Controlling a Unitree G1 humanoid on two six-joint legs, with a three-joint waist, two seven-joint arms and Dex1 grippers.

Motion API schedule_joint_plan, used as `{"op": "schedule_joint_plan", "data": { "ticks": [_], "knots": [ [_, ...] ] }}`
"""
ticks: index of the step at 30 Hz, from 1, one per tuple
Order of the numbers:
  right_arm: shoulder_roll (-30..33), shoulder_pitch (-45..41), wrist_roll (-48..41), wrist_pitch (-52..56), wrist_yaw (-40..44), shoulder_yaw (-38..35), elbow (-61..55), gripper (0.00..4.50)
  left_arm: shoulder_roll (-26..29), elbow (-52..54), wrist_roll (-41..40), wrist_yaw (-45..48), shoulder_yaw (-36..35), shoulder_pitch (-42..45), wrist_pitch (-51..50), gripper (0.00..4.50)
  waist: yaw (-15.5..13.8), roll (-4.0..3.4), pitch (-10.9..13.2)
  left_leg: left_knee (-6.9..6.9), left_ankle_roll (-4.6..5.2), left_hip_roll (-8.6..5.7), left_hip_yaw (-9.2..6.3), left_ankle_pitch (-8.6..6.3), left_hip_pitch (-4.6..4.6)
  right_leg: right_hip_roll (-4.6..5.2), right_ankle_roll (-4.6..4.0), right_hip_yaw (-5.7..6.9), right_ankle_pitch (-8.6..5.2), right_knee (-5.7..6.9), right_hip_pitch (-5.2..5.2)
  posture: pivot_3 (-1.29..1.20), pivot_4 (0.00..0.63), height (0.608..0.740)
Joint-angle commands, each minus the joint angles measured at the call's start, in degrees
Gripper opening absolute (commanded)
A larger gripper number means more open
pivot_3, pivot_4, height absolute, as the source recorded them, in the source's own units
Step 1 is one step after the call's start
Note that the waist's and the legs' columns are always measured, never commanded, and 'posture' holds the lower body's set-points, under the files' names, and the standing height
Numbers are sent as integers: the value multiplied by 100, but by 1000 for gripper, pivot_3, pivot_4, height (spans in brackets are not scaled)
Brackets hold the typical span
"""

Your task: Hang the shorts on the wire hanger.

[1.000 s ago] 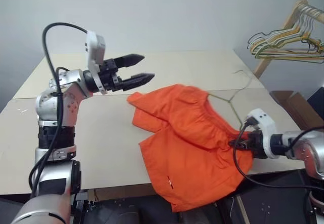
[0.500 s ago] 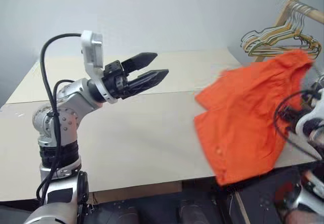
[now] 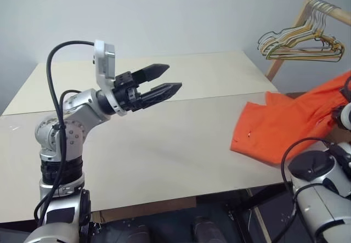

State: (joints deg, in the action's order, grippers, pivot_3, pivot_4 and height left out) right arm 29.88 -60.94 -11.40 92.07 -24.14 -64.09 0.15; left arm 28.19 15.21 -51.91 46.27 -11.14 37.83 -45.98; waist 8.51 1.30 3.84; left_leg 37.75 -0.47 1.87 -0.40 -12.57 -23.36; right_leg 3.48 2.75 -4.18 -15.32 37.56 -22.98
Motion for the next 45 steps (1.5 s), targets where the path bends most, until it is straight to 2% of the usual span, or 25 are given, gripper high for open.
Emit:
{"op": "schedule_joint_plan", "data": {
  "ticks": [1, 12, 15, 18, 24, 26, 32, 36, 39, 41, 43, 45],
  "knots": [
    [275, -493, 390, 43, -193, -296, 71, 0, 83, 65, 30, 82, 11, 79, 202, 4482, 8, -16, -2, 0, 0, 0, 1, 0, 0, 0, 0, -1, 0, 0, 0, -165, 40, 740],
    [96, -329, 1331, 43, -160, -576, 186, 0, 147, 190, 5, 67, 78, -30, 221, 4482, 54, -38, -10, -6, 0, 3, 4, 0, 4, -4, 0, -4, 0, -5, 0, -166, 35, 740],
    [128, -159, 1413, 43, -16, -432, 191, 882, 155, 206, 13, 45, 101, -24, 219, 4500, 51, -38, -11, -5, 0, 3, 3, 0, 4, -3, 0, -2, 0, -8, 4, -162, 34, 740],
    [120, 42, 1420, -79, 159, -76, 57, 1982, 168, 209, 14, 34, 110, -10, 215, 4500, 58, -44, -14, -5, 0, 1, 5, 0, 4, -2, 0, -4, 0, -9, 3, -159, 32, 740],
    [192, 645, 1673, -1216, 243, 1800, -817, 3964, 214, 179, 32, 1, 114, 29, 206, 4500, 130, -71, -27, -9, 0, 1, 5, 0, 3, -3, 1, -7, -1, -6, -3, -146, 30, 740],
    [220, 741, 1901, -1590, 113, 2342, -1029, 4478, 229, 182, 20, -28, 108, 43, 189, 4500, 153, -72, -27, -12, 0, 2, 4, 0, 6, -5, 1, -7, -1, -7, -2, -142, 29, 740],
    [171, 1533, 2750, -3051, -250, 3875, -1643, 4478, 236, 228, 74, -273, 107, 26, 150, 4500, 150, -72, -27, -16, 0, 2, 0, 0, 4, -5, 1, -4, -1, -13, -1, -130, 27, 740],
    [203, 2138, 3213, -4555, -263, 4899, -2044, 4478, 260, 246, 231, -524, 147, -44, 159, 4500, 156, -72, -27, -15, -1, 0, 5, 0, 5, -2, 2, -11, -1, -10, -4, -121, 26, 740],
    [-178, 2219, 2417, -5403, 710, 5204, -2201, 4478, 221, 352, 701, -683, 195, -341, 589, 4500, 186, -73, -29, -18, -1, 2, 5, 0, 11, -5, 2, -13, -1, -9, -3, -103, 21, 740],
    [-250, 2433, 1803, -5869, 1677, 5399, -2244, 4478, 332, 446, 942, -651, 242, -587, 746, 4500, 183, -71, -30, -32, -1, 4, 2, 1, 26, -9, 1, -15, -1, -14, 8, -75, 23, 740],
    [-245, 2802, 1245, -6300, 2650, 5621, -2244, 4478, 558, 573, 1191, -655, 310, -862, 747, 4500, 142, -68, -29, -47, -2, 4, -10, 1, 38, -8, 0, 1, 0, -36, 31, -50, 28, 740],
    [31, 3180, 771, -6385, 3721, 5855, -2239, 4478, 802, 706, 1286, -583, 302, -1181, 687, 4500, 55, -65, -27, -51, -1, 4, -17, 1, 52, -6, 1, 10, 0, -48, 52, -17, 36, 740]
  ]
}}
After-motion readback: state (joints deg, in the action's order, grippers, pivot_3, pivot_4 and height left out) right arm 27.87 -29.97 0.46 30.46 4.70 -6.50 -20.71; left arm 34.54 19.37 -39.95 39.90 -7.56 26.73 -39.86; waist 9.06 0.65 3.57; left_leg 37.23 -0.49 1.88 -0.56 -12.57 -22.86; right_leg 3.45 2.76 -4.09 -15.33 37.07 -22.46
